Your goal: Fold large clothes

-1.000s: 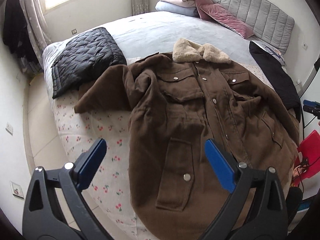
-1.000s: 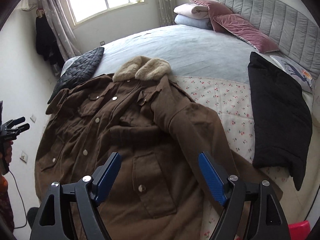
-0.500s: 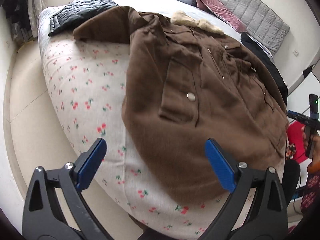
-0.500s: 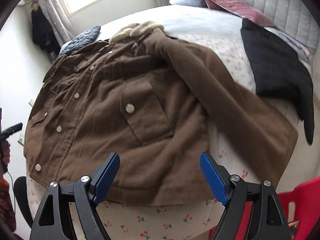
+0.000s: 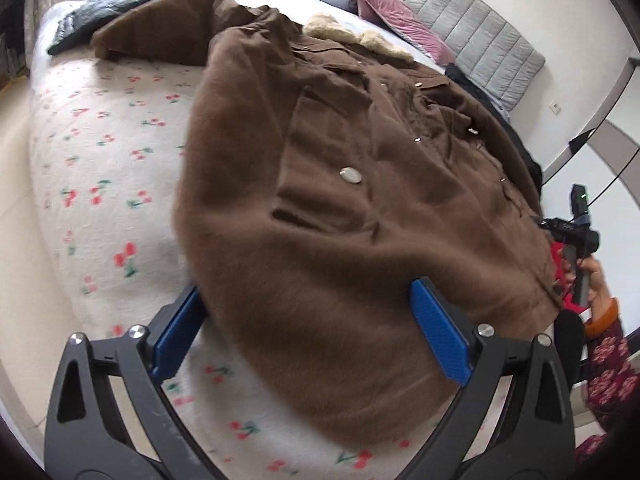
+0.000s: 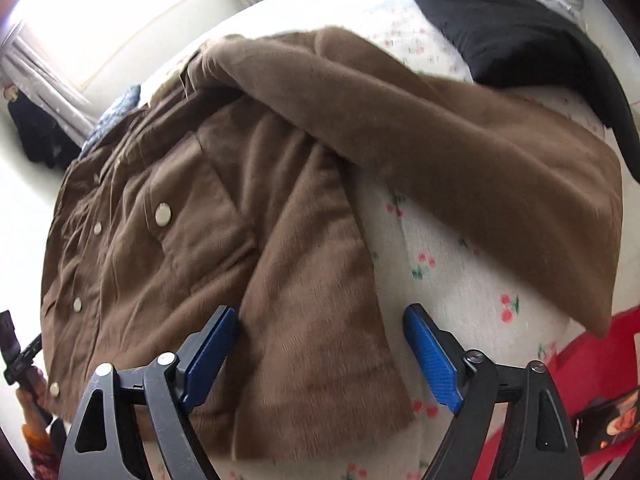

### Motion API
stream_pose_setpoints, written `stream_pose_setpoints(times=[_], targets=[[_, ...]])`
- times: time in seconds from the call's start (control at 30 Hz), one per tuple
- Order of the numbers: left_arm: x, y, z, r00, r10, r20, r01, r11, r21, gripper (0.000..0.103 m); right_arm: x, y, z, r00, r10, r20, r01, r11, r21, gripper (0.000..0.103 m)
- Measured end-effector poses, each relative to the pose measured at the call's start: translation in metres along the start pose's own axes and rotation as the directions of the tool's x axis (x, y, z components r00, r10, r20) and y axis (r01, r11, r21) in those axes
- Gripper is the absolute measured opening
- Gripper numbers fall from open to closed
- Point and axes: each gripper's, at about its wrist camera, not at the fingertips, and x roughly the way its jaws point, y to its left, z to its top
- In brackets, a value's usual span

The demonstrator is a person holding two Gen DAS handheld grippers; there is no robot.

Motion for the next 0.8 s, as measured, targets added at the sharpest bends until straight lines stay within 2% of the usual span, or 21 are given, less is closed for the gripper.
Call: stream_pose_setpoints(times=[0.03, 0.07, 0.1, 0.13, 0.17, 0.2, 0.23, 0.27, 0.37, 0.43, 0.5, 0.53, 0.57, 0.63, 0.67, 0.7, 0.73, 0.77, 0.8], targets=[[0.003, -0.003, 0.002, 1.0, -0.029, -0.007, 0.029, 0.999, -0.013, 0.093, 0.001, 0.004, 0.0, 1.0, 0.014, 0.001, -0.014, 1.0, 0.002, 0.086], [0.007, -0.007, 0.003, 0.998, -0.058, -0.018, 0.058, 0.998, -0.022, 0.086, 0.001, 0.009, 0.0, 0.998, 0.063, -0.003, -0.063, 0.998, 0.005, 0.076], [0.011, -0.01, 0.003, 0.996, -0.084, -0.034, 0.083, 0.996, -0.031, 0.073, 0.001, 0.014, -0.001, 0.994, 0.109, -0.017, -0.109, 0.994, 0.01, 0.053], [0.017, -0.013, 0.003, 0.989, -0.134, -0.061, 0.131, 0.99, -0.053, 0.064, 0.003, 0.018, -0.003, 0.989, 0.148, -0.031, -0.147, 0.989, 0.018, 0.039], [0.02, -0.015, 0.001, 0.984, -0.163, -0.072, 0.157, 0.985, -0.077, 0.051, 0.002, 0.021, -0.004, 0.978, 0.204, -0.044, -0.202, 0.978, 0.041, 0.021], [0.022, -0.017, 0.0, 0.98, -0.184, -0.082, 0.176, 0.98, -0.097, 0.037, 0.0, 0.025, -0.005, 0.968, 0.248, -0.046, -0.245, 0.968, 0.06, 0.019], [0.022, -0.021, -0.001, 0.975, -0.201, -0.091, 0.19, 0.975, -0.115, 0.029, -0.005, 0.03, -0.007, 0.954, 0.296, -0.049, -0.292, 0.954, 0.069, 0.018], [0.018, -0.026, -0.001, 0.975, -0.204, -0.087, 0.193, 0.974, -0.122, 0.026, -0.013, 0.038, -0.009, 0.933, 0.357, -0.046, -0.353, 0.933, 0.073, 0.016], [-0.022, -0.047, 0.008, 0.975, -0.222, -0.002, 0.221, 0.971, -0.091, 0.022, -0.057, 0.068, -0.01, 0.86, 0.509, -0.015, -0.509, 0.86, 0.026, 0.014], [-0.061, -0.061, 0.019, 0.965, -0.247, 0.083, 0.252, 0.966, -0.057, 0.02, -0.101, 0.085, -0.006, 0.824, 0.565, 0.04, -0.563, 0.825, -0.043, 0.014], [-0.102, -0.076, 0.027, 0.956, -0.248, 0.159, 0.253, 0.967, -0.011, 0.019, -0.15, 0.093, -0.005, 0.793, 0.598, 0.114, -0.589, 0.801, -0.108, 0.013], [-0.118, -0.082, 0.029, 0.953, -0.245, 0.179, 0.247, 0.969, 0.01, 0.019, -0.168, 0.092, -0.005, 0.785, 0.603, 0.142, -0.589, 0.798, -0.127, 0.012], [-0.128, -0.086, 0.029, 0.952, -0.245, 0.182, 0.245, 0.969, 0.023, 0.019, -0.184, 0.088, -0.006, 0.785, 0.596, 0.167, -0.58, 0.803, -0.138, 0.012], [-0.14, -0.091, 0.024, 0.957, -0.237, 0.166, 0.232, 0.972, 0.048, 0.019, -0.2, 0.079, -0.011, 0.801, 0.572, 0.178, -0.559, 0.82, -0.12, 0.012], [-0.142, -0.094, 0.018, 0.965, -0.218, 0.143, 0.21, 0.975, 0.064, 0.019, -0.201, 0.069, -0.015, 0.82, 0.546, 0.173, -0.536, 0.838, -0.102, 0.012], [-0.139, -0.096, 0.013, 0.977, -0.182, 0.112, 0.174, 0.982, 0.079, 0.021, -0.199, 0.06, -0.019, 0.844, 0.508, 0.171, -0.502, 0.861, -0.078, 0.012], [-0.132, -0.096, 0.007, 0.99, -0.125, 0.07, 0.118, 0.989, 0.094, 0.022, -0.193, 0.047, -0.022, 0.881, 0.446, 0.158, -0.445, 0.895, -0.042, 0.012], [-0.124, -0.094, -0.002, 0.997, -0.07, 0.029, 0.067, 0.992, 0.107, 0.025, -0.182, 0.033, -0.027, 0.924, 0.361, 0.125, -0.364, 0.932, -0.005, 0.013], [-0.112, -0.093, -0.009, 1.0, -0.011, -0.014, 0.012, 0.993, 0.117, 0.032, -0.167, 0.019, -0.03, 0.955, 0.286, 0.081, -0.289, 0.957, 0.036, 0.015]])
